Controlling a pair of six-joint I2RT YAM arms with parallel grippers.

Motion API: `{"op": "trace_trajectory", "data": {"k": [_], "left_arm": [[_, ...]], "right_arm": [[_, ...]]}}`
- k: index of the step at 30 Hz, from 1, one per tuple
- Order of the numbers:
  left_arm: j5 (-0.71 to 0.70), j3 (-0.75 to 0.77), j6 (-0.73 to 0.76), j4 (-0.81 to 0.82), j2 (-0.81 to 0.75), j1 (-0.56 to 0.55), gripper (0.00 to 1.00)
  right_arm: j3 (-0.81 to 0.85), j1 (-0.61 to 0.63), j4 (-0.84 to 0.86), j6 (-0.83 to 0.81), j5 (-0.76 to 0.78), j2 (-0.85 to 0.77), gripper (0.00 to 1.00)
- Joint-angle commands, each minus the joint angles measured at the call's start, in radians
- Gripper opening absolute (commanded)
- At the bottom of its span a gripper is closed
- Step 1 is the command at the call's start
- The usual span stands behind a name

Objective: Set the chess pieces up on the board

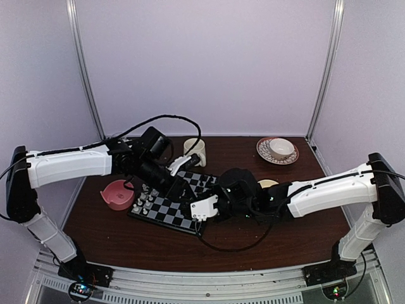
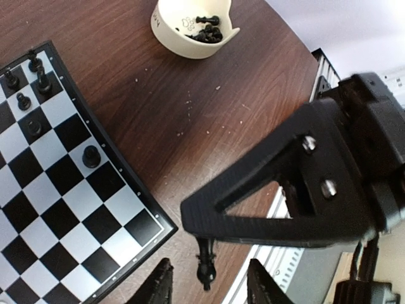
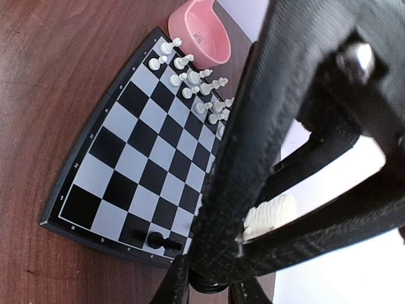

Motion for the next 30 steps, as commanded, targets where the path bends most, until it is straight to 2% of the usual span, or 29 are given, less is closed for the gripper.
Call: {"op": "trace_trajectory", "data": {"k": [1,5,11,16,22,25,30], "left_arm": [[-0.053,-0.075,0.007,0.124,-0.132,0.008,0.48],[-0.103,-0.175,-0.007,0.229,-0.251,0.013,0.53],[-0.191,-0.334,-0.038,0.421,-0.422,0.022,0.54],[-0.18,-0.432,-0.037,0.562,-0.524,0.024,0.54],[-0.119,-0.503,0.009,0.72,-0.567,0.024,0.53],[-0.075,-0.533,0.009,0.817,-0.559,0.024,0.47],[-0.036,-0.53,0.008,0.852,-0.527,0.023,0.42]], "right_arm": [[0.01,-0.01,0.015,0.089,-0.062,-0.004,0.07],[-0.004,-0.027,0.039,0.162,-0.126,-0.022,0.07],[-0.038,-0.071,0.129,0.36,-0.289,-0.072,0.06],[-0.036,-0.101,0.188,0.514,-0.422,-0.089,0.06],[-0.03,-0.109,0.269,0.67,-0.554,-0.087,0.07],[-0.025,-0.109,0.314,0.745,-0.586,-0.076,0.07],[-0.015,-0.109,0.361,0.833,-0.604,-0.061,0.06]]}}
